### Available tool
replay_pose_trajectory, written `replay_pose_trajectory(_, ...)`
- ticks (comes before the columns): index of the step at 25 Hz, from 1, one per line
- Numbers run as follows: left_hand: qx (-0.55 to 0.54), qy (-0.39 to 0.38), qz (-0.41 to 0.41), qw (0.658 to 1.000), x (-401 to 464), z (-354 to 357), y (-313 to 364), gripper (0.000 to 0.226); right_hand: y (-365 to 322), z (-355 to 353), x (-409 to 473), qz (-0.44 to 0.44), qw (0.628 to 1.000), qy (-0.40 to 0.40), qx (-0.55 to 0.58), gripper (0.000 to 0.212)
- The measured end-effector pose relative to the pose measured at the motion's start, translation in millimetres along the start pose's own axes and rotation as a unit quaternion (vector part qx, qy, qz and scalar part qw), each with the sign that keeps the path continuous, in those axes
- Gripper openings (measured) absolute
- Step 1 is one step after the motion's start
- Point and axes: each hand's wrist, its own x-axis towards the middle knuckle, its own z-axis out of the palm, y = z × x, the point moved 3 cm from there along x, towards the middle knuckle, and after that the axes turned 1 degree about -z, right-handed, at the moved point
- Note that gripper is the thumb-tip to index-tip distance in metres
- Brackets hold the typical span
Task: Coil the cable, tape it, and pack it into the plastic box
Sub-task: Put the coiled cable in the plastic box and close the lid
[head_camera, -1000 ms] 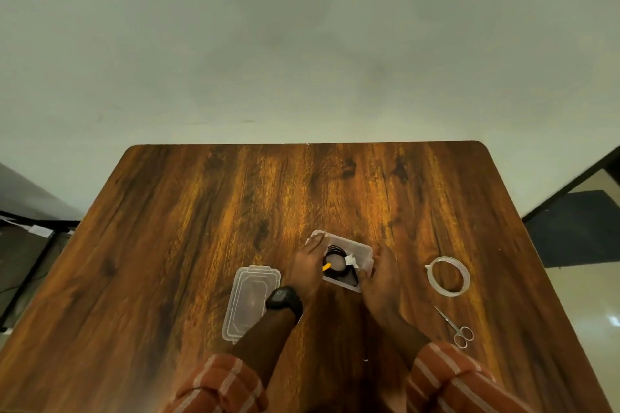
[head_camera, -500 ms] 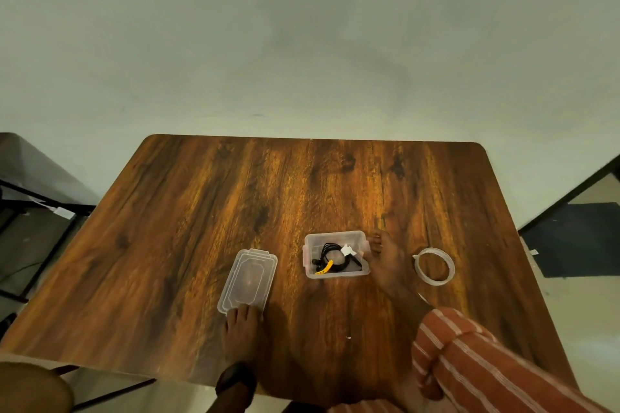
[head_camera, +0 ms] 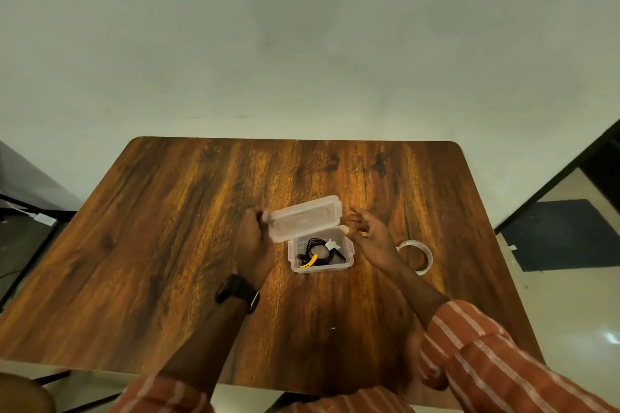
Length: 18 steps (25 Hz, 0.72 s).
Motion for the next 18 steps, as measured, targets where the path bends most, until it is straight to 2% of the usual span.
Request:
replay_pose_trajectory(1,-0.025,-0.002,-0.008,1.000,9,11,5,0.016,-2,0,2,-0.002,1.000,-0.004,0.023,0.045)
replay_pose_trajectory(3,-0.098,-0.001,-0.090,0.991,29,31,3,0.023,1,-4,4,0.020,0.997,0.027,0.066,0.028)
replay_pose_trajectory(6,-0.177,0.021,-0.209,0.961,40,52,-20,0.016,19,-9,5,0.128,0.982,0.095,0.103,0.021)
replay_pose_trajectory(10,-0.129,-0.033,-0.195,0.972,22,81,-51,0.018,47,-1,-8,0.251,0.956,0.132,0.082,0.017)
replay_pose_trajectory(14,-0.014,-0.031,-0.177,0.984,9,96,-64,0.021,63,14,-24,0.259,0.956,0.126,-0.054,0.005)
replay_pose_trajectory(18,0.039,0.005,-0.205,0.978,11,99,-72,0.021,66,22,-19,0.290,0.948,0.128,-0.021,0.014)
